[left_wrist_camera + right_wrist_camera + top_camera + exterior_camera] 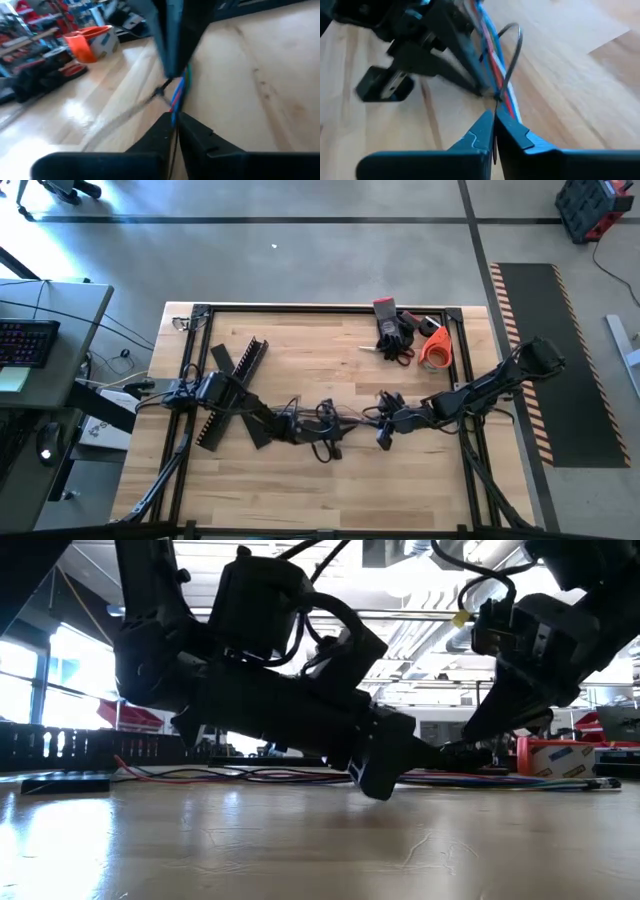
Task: Ziptie cables
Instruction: Wrap the cable wires with the black zip tie
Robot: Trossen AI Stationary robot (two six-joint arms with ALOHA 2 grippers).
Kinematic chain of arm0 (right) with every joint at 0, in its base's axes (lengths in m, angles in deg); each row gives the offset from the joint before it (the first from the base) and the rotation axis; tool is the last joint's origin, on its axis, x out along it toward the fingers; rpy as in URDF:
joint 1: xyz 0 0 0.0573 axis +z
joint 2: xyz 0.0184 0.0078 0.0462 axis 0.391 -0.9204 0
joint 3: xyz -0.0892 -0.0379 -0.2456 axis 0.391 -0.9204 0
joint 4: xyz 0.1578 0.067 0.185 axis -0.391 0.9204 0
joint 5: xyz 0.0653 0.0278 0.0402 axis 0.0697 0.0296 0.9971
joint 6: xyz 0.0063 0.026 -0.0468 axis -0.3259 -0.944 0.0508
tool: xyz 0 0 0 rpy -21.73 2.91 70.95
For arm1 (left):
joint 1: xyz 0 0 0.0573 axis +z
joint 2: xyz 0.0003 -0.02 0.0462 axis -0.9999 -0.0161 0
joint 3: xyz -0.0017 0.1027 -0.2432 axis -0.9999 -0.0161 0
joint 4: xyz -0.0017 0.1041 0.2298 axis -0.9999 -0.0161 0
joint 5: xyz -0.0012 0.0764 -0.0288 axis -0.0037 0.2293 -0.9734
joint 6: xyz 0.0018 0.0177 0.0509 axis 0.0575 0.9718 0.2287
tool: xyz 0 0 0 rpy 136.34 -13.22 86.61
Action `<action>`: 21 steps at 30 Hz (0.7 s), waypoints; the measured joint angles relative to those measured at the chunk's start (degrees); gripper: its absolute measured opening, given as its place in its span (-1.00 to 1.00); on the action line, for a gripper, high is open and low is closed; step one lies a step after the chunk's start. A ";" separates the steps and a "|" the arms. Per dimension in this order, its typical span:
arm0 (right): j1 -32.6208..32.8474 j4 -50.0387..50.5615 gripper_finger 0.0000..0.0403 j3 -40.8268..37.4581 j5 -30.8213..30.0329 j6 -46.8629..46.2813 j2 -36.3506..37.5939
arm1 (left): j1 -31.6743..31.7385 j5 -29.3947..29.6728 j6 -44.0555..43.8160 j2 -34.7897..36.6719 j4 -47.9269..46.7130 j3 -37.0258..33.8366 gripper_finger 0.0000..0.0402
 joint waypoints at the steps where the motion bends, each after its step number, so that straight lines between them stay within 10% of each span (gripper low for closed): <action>1: 0.07 0.00 -0.99 -0.01 -0.87 0.07 0.00 | 0.23 -1.07 -1.05 0.23 -0.21 0.00 -0.80; 10: 0.09 1.65 -1.00 0.91 -2.08 3.29 -0.04 | 1.66 -8.97 -4.76 11.42 -13.34 -0.04 -0.22; 21: 0.09 33.07 -1.00 17.31 -6.19 11.33 -0.04 | 1.45 -12.15 -6.19 25.89 -54.16 -0.04 -0.15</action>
